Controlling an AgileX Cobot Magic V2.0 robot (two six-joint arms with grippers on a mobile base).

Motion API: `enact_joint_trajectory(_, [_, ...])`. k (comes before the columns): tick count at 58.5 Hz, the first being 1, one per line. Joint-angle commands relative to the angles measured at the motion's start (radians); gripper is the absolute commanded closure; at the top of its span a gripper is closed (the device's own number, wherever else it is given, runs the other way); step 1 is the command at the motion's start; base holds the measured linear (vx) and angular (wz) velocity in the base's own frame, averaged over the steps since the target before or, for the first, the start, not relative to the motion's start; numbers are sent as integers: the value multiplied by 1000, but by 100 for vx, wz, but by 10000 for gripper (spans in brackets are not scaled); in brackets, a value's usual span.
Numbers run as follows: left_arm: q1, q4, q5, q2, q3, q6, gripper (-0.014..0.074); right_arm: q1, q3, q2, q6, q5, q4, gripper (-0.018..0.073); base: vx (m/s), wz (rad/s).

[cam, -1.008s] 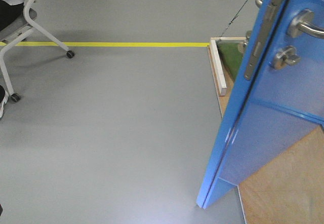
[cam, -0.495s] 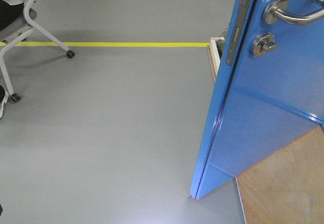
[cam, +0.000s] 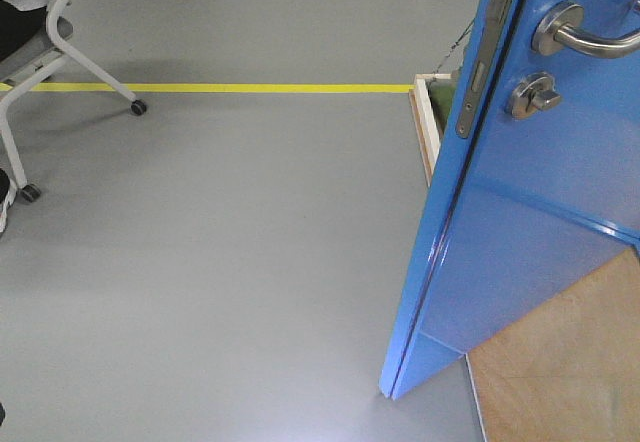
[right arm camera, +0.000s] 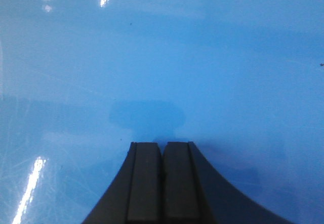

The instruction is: Move to blue door and open it

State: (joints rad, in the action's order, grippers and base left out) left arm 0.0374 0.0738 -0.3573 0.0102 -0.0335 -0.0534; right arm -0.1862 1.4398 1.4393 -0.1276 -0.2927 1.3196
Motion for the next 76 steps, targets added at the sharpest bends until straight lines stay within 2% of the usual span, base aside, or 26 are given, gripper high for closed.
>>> enact_joint_trajectory(1, [-1, 1, 80, 17, 32, -4, 526, 2, 35, -26, 11, 5, 20, 564, 0, 0])
enact_joint_trajectory(76, [-1, 1, 80, 17, 32, -4, 526, 2, 35, -26, 11, 5, 20, 564, 1, 2])
